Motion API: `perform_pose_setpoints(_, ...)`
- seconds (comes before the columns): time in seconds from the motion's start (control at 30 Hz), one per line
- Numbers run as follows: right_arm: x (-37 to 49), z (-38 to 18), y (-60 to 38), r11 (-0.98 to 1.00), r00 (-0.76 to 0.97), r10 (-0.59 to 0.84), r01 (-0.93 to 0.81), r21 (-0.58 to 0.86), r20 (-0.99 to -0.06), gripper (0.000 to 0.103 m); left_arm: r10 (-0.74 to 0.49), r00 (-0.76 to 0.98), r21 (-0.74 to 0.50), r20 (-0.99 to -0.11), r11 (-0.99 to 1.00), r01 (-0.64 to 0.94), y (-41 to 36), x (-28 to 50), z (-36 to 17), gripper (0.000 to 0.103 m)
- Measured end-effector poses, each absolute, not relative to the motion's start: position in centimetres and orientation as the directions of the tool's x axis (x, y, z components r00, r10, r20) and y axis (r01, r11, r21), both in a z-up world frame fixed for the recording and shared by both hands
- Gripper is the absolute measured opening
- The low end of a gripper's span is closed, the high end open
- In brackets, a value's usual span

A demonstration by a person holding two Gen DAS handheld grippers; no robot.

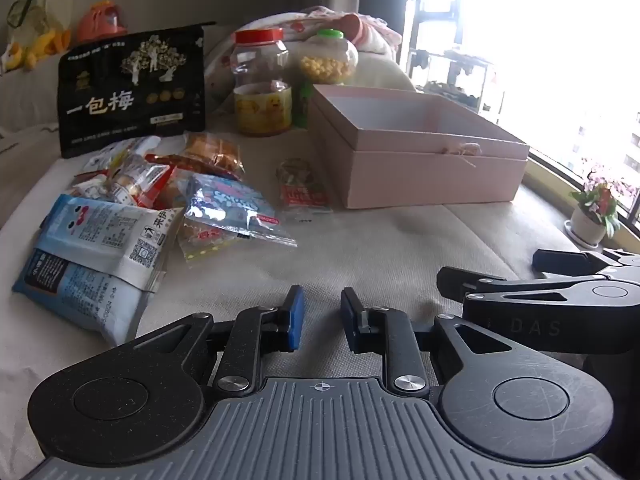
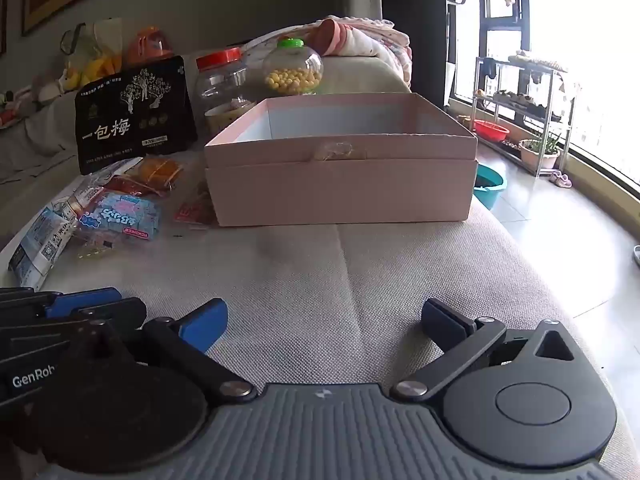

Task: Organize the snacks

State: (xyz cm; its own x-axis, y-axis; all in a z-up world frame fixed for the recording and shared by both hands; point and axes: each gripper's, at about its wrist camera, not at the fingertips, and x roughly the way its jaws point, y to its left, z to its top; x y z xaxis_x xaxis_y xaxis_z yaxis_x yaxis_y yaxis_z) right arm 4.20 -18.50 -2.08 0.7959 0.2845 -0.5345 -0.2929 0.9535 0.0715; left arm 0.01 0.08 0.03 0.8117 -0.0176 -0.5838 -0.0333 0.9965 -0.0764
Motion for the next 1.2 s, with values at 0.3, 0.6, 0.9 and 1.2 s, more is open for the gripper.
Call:
perform_pose_setpoints(0.3,4.16,-2.3,-18.22,0.95,0.793,0.29,-0.305,0.063,-0.536,0.103,-0.02,0.814,-0.08,-0.581,0.996,-0.033,0.09,-0.01,0.04,0.025)
perform_pose_setpoints(0.6,4.1,-2.11,-17.9,0.947,0.789,0.285,-0.318,0.035,-0.544,0.103,-0.021,0.814,-0.082,-0.581,0.996,-0.033,0.09,-0.01,0.04,0.025)
perform_pose_setpoints(0.9,4.16,-2.1,-17.96,0.948,0.789,0.283,-0.317,0.033,-0.546,0.103,-0.022,0.814,-0.084,-0.58,0.996,-0.033,0.07,0.0,0.04,0.025)
perform_pose_setpoints(1.2,4.28,-2.01,-18.16,0.948,0.787,0.291,-0.315,0.052,-0.543,0.103,-0.024,0.815,-0.088,-0.579,0.996,-0.033,0.1,-0.01,0.05,0.025)
